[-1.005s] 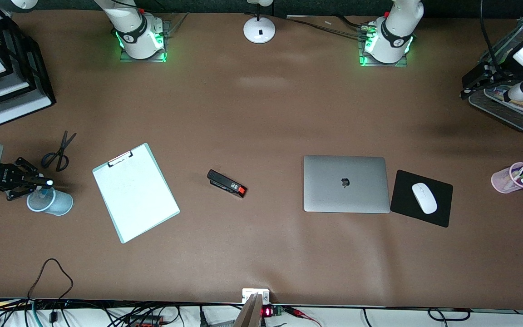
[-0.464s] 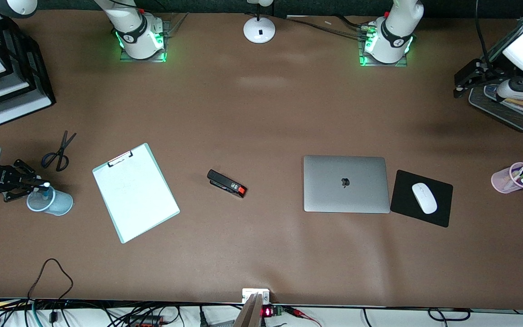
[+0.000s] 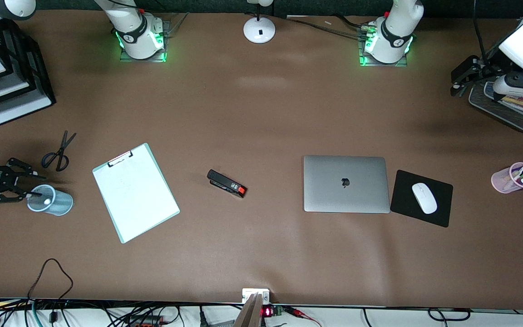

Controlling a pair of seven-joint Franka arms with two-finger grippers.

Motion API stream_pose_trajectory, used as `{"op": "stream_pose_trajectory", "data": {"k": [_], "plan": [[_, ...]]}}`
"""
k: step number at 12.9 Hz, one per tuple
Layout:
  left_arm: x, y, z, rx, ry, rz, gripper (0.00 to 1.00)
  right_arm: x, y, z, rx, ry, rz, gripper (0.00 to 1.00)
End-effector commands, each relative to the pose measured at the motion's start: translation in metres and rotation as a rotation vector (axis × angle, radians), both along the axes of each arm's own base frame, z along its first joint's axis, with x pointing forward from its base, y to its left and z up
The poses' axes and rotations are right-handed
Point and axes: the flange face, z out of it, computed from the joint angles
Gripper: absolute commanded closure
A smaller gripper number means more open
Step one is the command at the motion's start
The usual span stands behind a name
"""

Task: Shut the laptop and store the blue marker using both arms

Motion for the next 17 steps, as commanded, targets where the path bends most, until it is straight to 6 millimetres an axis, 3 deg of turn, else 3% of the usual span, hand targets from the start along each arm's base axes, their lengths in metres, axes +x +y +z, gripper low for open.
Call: {"op": "stream_pose_trajectory", "data": {"k": [1, 5, 8, 13, 17], "plan": [[0.011, -0.001, 0.003, 0.026, 0.002, -0.031, 0.0, 0.003, 0.013, 0.043, -0.003, 0.048, -0.095, 0.0], [0.016, -0.008, 0.005, 0.044, -0.009, -0.045, 0.0, 0.002, 0.076, 0.132, -0.1, 0.134, -0.218, 0.0], [0.016, 0.001, 0.003, 0.036, -0.012, -0.037, 0.0, 0.001, 0.124, 0.173, -0.174, 0.187, -0.295, 0.0], [0.017, -0.008, -0.016, -0.005, -0.001, -0.043, 0.0, -0.009, 0.188, 0.201, -0.245, 0.294, -0.443, 0.0], [0.013, -0.005, -0.02, -0.027, 0.008, -0.021, 0.0, -0.015, 0.219, 0.201, -0.296, 0.427, -0.644, 0.0]]}}
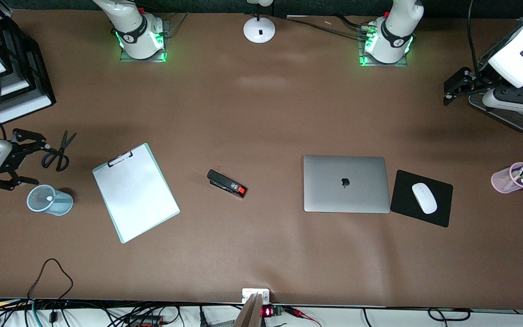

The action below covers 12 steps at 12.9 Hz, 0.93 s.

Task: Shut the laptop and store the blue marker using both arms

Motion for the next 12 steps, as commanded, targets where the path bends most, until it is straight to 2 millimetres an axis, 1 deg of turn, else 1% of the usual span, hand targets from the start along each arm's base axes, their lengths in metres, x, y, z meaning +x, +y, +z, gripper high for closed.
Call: {"op": "stream_pose_trajectory", "data": {"k": [1, 2, 3, 4, 5, 7, 8, 10, 11, 12], "plan": [[-0.008, 0.005, -0.007, -0.017, 0.004, 0.003, 0.0, -0.009, 0.023, 0.002, -0.098, 0.074, -0.118, 0.0], [-0.009, 0.006, -0.008, -0.016, -0.003, 0.005, 0.0, -0.01, 0.033, 0.007, -0.165, 0.096, -0.191, 0.0], [-0.01, 0.006, -0.009, -0.016, -0.002, 0.005, 0.0, -0.011, 0.048, 0.01, -0.228, 0.12, -0.277, 0.0], [-0.011, 0.006, -0.014, -0.015, 0.006, 0.007, 0.0, -0.013, 0.059, 0.014, -0.278, 0.138, -0.361, 0.0], [-0.011, 0.005, -0.013, -0.015, -0.002, 0.004, 0.0, -0.016, 0.062, 0.013, -0.289, 0.188, -0.461, 0.0], [-0.015, 0.005, -0.007, -0.014, -0.011, 0.004, 0.0, -0.023, 0.069, 0.018, -0.32, 0.259, -0.637, 0.0], [-0.016, 0.005, -0.005, -0.014, -0.011, 0.005, 0.0, -0.027, 0.07, 0.023, -0.331, 0.276, -0.681, 0.0], [-0.017, 0.005, -0.003, -0.013, -0.008, 0.003, 0.0, -0.042, 0.069, 0.043, -0.37, 0.34, -0.795, 0.0], [-0.017, 0.005, -0.002, -0.013, -0.009, 0.003, 0.0, -0.051, 0.066, 0.055, -0.417, 0.36, -0.816, 0.0], [-0.017, 0.005, -0.002, -0.013, -0.01, 0.003, 0.0, -0.055, 0.059, 0.064, -0.456, 0.341, -0.816, 0.0]]}}
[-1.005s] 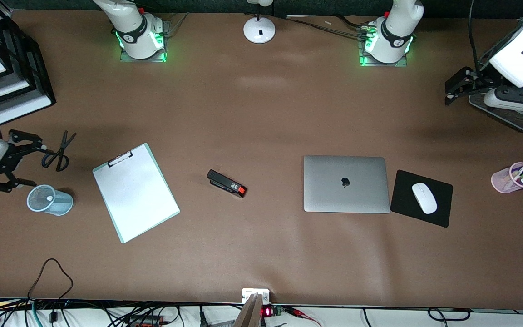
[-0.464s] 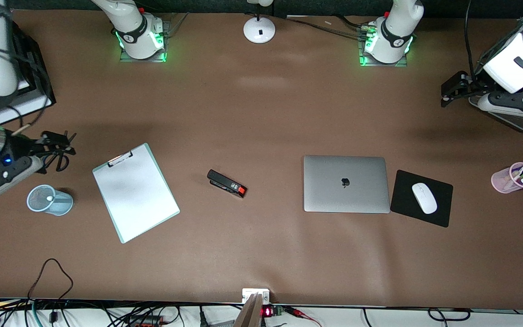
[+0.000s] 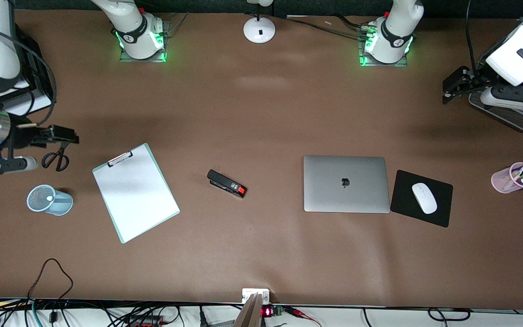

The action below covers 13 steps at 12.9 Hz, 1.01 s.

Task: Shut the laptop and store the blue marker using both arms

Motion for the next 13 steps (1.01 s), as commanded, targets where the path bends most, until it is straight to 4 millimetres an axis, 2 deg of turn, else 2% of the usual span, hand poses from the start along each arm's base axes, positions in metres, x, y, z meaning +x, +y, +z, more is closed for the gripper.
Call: {"op": "stream_pose_trajectory", "data": {"k": [1, 3, 5, 7, 8, 11, 13], "plan": [[-0.007, 0.0, 0.003, -0.018, -0.003, -0.006, 0.0, -0.015, -0.02, 0.036, -0.09, -0.022, -0.048, 0.0], [-0.007, 0.001, 0.006, -0.018, -0.009, -0.004, 0.0, -0.014, -0.051, 0.052, -0.1, -0.066, -0.113, 0.0], [-0.007, 0.002, 0.006, -0.019, -0.009, -0.003, 0.0, -0.012, -0.04, 0.064, -0.108, -0.092, -0.116, 0.0], [-0.007, 0.002, 0.006, -0.017, -0.01, -0.003, 0.0, -0.012, -0.033, 0.067, -0.117, -0.095, -0.1, 0.0], [-0.007, 0.002, 0.005, -0.017, -0.008, -0.003, 0.0, -0.02, -0.03, 0.083, -0.114, -0.125, -0.096, 0.0], [-0.006, 0.005, 0.006, -0.018, -0.011, 0.002, 0.0, -0.034, -0.035, 0.077, -0.094, -0.149, -0.108, 0.0], [-0.007, 0.006, 0.006, -0.017, -0.007, 0.003, 0.0, -0.042, -0.035, 0.081, -0.087, -0.154, -0.109, 0.0]]}}
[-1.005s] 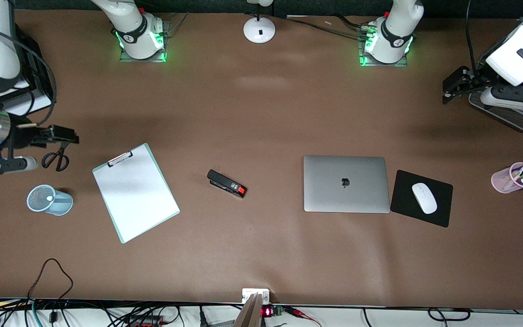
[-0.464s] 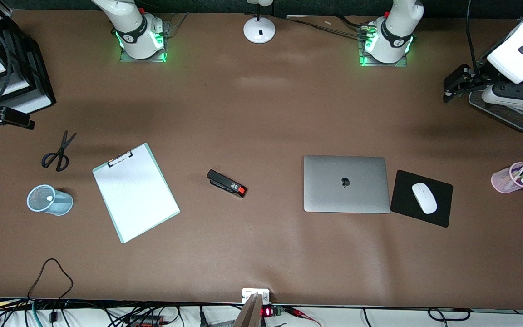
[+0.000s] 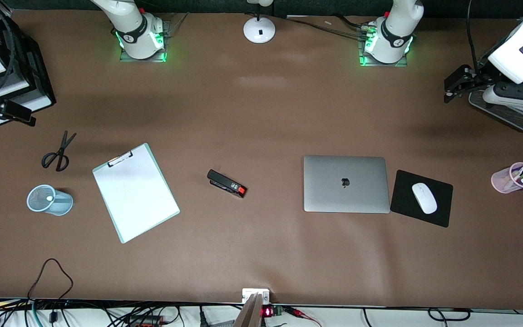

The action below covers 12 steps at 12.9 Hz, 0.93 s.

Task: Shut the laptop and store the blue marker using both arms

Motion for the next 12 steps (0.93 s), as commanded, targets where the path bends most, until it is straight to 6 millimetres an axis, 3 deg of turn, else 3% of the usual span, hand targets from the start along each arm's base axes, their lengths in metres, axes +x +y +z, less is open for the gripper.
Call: {"op": "stream_pose_trajectory", "data": {"k": [1, 12], "plan": [[-0.006, 0.003, 0.004, -0.017, -0.002, -0.002, 0.0, -0.017, 0.0, 0.007, 0.003, -0.024, -0.014, 0.0], [-0.006, 0.004, 0.003, -0.017, 0.0, -0.011, 0.0, -0.02, 0.004, 0.017, 0.003, -0.031, 0.026, 0.0]]}}
